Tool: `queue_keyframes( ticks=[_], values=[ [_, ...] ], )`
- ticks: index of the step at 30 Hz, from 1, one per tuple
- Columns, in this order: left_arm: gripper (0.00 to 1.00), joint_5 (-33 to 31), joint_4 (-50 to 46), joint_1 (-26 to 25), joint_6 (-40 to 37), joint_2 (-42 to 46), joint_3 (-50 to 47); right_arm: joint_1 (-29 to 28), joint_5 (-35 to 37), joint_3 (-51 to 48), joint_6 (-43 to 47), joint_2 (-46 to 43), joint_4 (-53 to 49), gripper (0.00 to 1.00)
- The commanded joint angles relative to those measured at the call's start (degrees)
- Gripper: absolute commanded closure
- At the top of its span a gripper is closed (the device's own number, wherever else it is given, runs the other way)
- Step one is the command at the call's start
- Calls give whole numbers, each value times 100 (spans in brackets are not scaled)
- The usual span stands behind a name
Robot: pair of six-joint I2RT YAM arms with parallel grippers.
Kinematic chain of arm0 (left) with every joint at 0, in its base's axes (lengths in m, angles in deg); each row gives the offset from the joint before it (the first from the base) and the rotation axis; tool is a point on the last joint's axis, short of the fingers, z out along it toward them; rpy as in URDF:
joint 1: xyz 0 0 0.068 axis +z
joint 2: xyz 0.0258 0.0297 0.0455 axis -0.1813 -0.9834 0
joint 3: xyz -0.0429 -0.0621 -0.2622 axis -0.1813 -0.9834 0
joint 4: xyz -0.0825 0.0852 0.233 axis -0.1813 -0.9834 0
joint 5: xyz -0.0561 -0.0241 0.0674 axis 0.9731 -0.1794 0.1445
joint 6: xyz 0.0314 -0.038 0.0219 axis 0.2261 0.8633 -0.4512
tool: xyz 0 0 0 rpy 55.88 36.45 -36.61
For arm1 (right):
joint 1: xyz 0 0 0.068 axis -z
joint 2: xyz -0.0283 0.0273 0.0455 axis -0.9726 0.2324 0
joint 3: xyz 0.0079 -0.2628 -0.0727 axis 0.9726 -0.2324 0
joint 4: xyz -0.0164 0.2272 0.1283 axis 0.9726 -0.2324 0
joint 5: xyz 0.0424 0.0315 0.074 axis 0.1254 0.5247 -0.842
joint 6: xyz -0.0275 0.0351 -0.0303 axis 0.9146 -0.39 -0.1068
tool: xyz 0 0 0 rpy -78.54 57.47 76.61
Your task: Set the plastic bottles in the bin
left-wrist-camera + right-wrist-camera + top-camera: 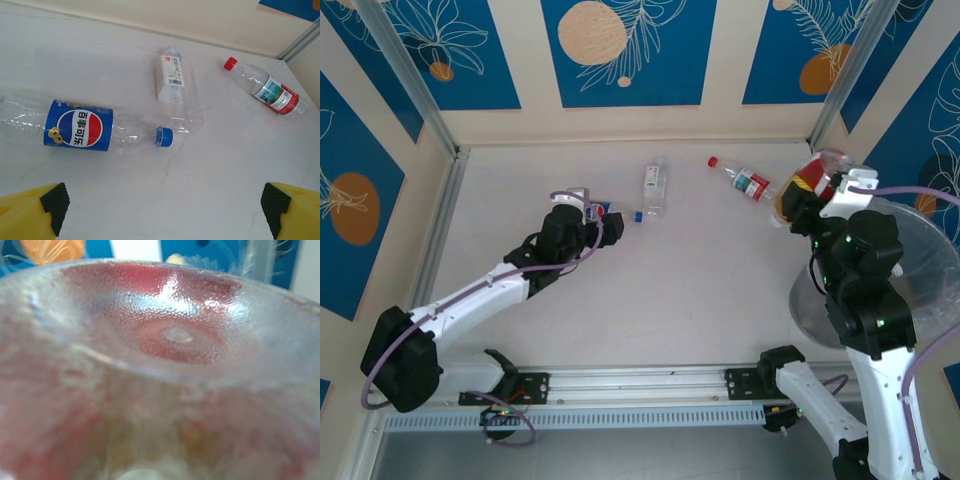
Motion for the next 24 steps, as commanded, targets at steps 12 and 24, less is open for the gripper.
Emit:
queue_keyframes(
  ticks=[12, 24],
  values=[
    [0, 359, -128, 292, -9, -185, 328, 769, 2246, -431, 1808, -439, 1155, 54],
    [0, 653, -202, 575, 138, -229, 290, 3101, 2075, -1097, 936, -150, 726, 48]
  ],
)
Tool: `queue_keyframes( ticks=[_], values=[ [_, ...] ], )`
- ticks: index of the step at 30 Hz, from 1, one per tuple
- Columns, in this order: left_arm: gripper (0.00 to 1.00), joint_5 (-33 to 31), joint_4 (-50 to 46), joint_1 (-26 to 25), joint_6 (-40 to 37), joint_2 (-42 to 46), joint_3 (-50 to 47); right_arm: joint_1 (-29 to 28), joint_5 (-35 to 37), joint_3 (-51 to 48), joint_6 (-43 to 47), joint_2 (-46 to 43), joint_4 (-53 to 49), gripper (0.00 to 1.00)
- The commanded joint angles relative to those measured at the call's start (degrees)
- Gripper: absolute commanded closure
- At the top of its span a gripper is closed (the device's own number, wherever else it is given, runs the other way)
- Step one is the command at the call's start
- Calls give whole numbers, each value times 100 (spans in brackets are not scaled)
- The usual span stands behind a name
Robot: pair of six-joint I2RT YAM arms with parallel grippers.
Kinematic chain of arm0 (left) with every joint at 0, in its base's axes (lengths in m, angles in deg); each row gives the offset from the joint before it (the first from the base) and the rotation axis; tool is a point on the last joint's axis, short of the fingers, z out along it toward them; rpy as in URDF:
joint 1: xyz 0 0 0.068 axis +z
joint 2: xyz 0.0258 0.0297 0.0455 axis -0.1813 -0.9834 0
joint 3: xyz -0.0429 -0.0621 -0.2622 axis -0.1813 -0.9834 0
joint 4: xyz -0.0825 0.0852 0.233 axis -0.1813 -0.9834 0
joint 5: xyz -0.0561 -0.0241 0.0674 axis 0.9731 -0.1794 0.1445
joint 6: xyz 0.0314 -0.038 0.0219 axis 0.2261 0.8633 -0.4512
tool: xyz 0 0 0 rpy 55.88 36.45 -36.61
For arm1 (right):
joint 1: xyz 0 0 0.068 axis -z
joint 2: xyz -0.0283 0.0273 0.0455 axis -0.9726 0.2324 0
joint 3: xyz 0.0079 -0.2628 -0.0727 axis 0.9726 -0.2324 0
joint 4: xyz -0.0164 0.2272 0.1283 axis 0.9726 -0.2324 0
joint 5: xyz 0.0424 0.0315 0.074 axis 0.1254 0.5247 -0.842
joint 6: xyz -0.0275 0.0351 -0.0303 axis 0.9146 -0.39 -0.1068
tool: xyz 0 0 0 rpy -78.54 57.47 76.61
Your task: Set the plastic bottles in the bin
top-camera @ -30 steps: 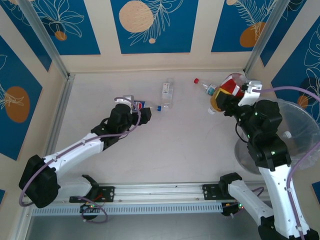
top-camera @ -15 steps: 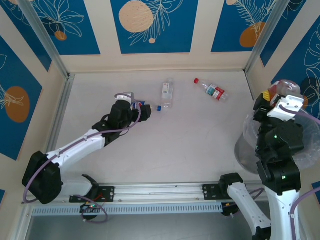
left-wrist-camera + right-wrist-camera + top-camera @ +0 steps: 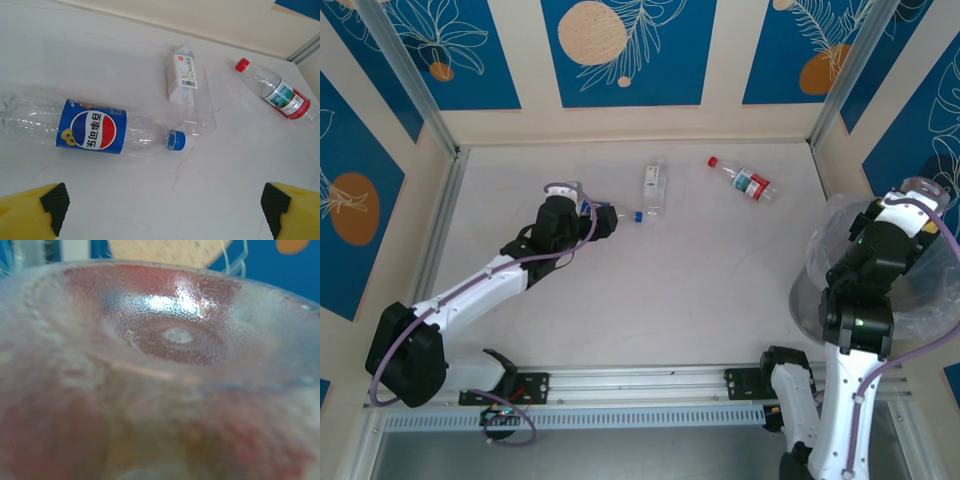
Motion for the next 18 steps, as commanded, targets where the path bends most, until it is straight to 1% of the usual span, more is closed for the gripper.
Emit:
queue_keyframes(
  ticks=[1, 3, 6, 8, 11, 14, 15, 18],
  values=[
    [0, 234, -32, 98, 133, -46, 104, 620, -48, -70, -682, 192, -170, 47],
    [0, 284, -28, 108, 163, -78, 117, 951, -210, -50, -969, 330, -286, 45],
    [0, 276, -29, 129, 179, -98, 100, 1211, -326, 58, -1389, 582, -664, 34],
    [0, 275, -40, 162, 193, -115, 99, 1228, -328, 116, -1643, 724, -901, 26],
    [0, 373, -24, 218, 251, -157, 117, 1226, -248, 59, -1963, 716, -972, 18],
    [0, 472, 0, 252, 297, -207, 132, 1227, -353, 37, -2077, 683, -968, 11],
    [0, 486, 1, 261, 306, -222, 144, 1226, -353, 70, -2107, 699, -1004, 2],
    [0, 497, -1, 278, 376, -262, 149, 1192, -452, 125, -2134, 736, -1046, 0]
  ],
)
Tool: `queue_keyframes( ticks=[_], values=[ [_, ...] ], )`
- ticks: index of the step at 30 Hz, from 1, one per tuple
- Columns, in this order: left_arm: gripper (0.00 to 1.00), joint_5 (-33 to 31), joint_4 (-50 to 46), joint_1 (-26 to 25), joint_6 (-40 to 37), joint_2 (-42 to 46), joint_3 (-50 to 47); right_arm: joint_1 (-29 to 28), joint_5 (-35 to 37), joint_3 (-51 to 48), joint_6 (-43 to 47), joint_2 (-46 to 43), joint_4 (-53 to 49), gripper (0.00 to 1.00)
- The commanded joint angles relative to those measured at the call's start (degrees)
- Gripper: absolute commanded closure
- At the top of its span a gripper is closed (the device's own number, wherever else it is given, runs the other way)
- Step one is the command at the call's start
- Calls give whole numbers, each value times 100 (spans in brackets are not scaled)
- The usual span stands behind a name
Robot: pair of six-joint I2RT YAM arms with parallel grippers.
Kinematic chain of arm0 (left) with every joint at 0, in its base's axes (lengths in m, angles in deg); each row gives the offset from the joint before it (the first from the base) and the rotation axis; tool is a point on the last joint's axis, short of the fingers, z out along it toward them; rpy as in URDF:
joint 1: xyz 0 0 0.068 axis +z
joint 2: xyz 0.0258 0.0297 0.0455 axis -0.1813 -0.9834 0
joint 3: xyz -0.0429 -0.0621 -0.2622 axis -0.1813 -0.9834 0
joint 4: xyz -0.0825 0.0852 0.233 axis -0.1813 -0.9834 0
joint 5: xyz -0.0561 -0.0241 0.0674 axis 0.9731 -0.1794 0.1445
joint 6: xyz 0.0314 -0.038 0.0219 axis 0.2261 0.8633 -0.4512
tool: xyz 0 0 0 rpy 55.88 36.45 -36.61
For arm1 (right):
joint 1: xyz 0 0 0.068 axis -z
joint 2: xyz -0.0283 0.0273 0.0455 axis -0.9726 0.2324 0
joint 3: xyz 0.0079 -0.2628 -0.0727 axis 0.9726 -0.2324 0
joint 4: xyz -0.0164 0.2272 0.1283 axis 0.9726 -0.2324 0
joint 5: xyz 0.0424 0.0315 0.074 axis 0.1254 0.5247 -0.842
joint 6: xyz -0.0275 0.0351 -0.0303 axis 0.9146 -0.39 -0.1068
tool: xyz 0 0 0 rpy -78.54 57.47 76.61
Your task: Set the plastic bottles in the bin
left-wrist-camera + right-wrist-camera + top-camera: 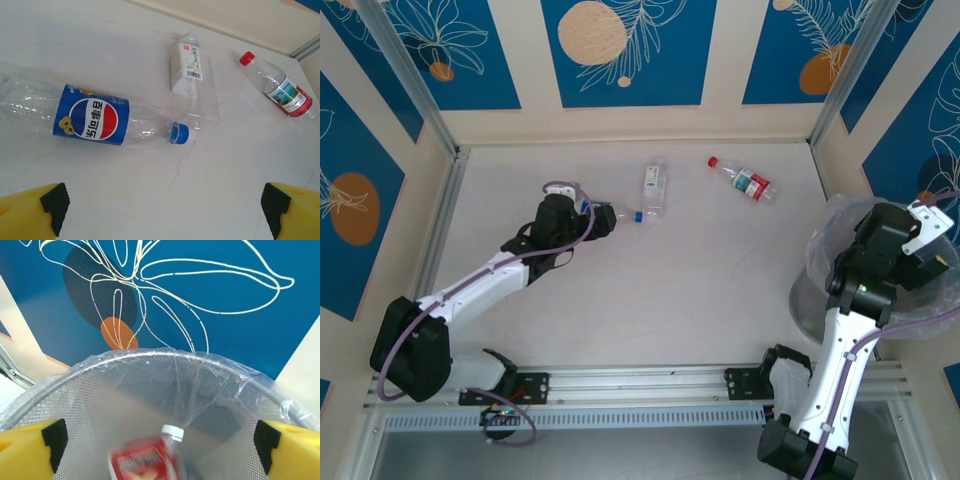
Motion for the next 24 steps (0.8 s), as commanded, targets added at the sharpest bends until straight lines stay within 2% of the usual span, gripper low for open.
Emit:
queue_keyframes(
  ticks=[1, 16, 24],
  values=[
    [0, 147, 5, 90, 142, -66, 136, -20, -149, 166, -289, -37, -37, 0],
    [0, 127, -311, 210, 507, -135, 107, -527, -1300, 322, -725, -182, -246, 1],
    [0, 67, -396, 284, 669, -148, 40, -775, -3061, 501, -806, -318, -150, 0]
  ],
)
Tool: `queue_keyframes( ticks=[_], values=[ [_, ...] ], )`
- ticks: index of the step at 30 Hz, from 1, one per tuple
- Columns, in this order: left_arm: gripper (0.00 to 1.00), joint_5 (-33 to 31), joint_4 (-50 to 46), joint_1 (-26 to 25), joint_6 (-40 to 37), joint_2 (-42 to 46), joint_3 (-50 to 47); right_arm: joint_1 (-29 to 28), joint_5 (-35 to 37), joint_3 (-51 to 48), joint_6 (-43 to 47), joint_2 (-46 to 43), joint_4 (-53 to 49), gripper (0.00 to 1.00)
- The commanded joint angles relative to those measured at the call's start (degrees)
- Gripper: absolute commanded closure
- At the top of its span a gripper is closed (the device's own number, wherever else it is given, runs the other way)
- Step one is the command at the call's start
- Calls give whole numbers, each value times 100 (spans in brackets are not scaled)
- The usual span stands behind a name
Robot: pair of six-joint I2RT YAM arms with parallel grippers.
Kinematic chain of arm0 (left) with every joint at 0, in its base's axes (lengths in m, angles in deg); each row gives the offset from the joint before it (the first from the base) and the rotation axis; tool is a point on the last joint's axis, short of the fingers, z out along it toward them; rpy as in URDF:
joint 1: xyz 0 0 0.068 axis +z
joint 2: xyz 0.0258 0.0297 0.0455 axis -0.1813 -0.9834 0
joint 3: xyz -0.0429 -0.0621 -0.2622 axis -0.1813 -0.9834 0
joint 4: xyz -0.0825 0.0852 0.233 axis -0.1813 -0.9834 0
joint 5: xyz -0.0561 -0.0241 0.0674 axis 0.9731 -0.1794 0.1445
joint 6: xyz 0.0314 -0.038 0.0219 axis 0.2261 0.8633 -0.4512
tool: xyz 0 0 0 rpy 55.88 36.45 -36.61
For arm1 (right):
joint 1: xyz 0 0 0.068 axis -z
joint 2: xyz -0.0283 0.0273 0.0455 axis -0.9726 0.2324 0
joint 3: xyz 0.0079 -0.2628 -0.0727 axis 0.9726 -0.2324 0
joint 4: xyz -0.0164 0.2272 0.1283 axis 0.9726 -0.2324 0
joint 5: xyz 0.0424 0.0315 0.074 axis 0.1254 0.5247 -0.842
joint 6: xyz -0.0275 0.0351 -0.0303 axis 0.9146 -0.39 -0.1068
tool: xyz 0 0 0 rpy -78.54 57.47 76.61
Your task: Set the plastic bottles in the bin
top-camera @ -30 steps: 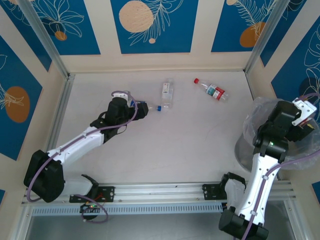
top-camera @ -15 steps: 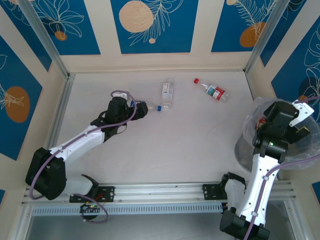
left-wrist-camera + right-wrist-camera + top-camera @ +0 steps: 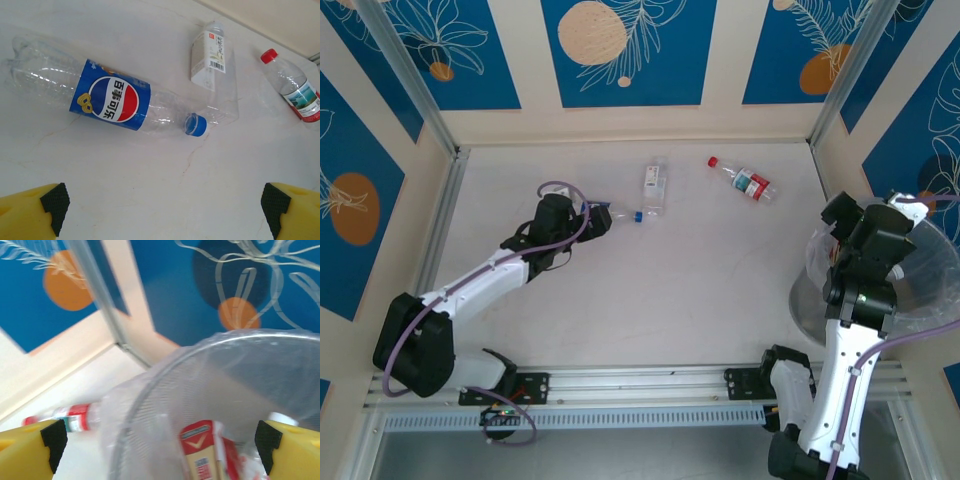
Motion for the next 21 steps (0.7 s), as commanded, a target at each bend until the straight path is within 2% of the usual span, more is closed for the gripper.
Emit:
queue_keyframes(
  ticks=[1, 4, 10, 14, 18, 21],
  values=[
    [0, -62, -102, 81, 163, -32, 28, -106, -1191, 203, -184, -93, 196, 1],
    [0, -115, -140, 115, 243, -22, -6, -227, -1931, 265, -264, -50, 335, 0],
    [0, -128, -261, 185, 352, -16, -54, -579, -2767, 404, -229, 164, 473, 0],
    [0, -120, -316, 212, 389, -10, -58, -1038, -3355, 513, -147, 482, 465, 1],
    [0, -146, -351, 242, 437, -11, -77, -1799, -3356, 694, 3, 1027, 371, 1],
    [0, -155, -340, 258, 485, -32, -102, -2433, -3084, 849, 216, 1660, 311, 1]
  ],
)
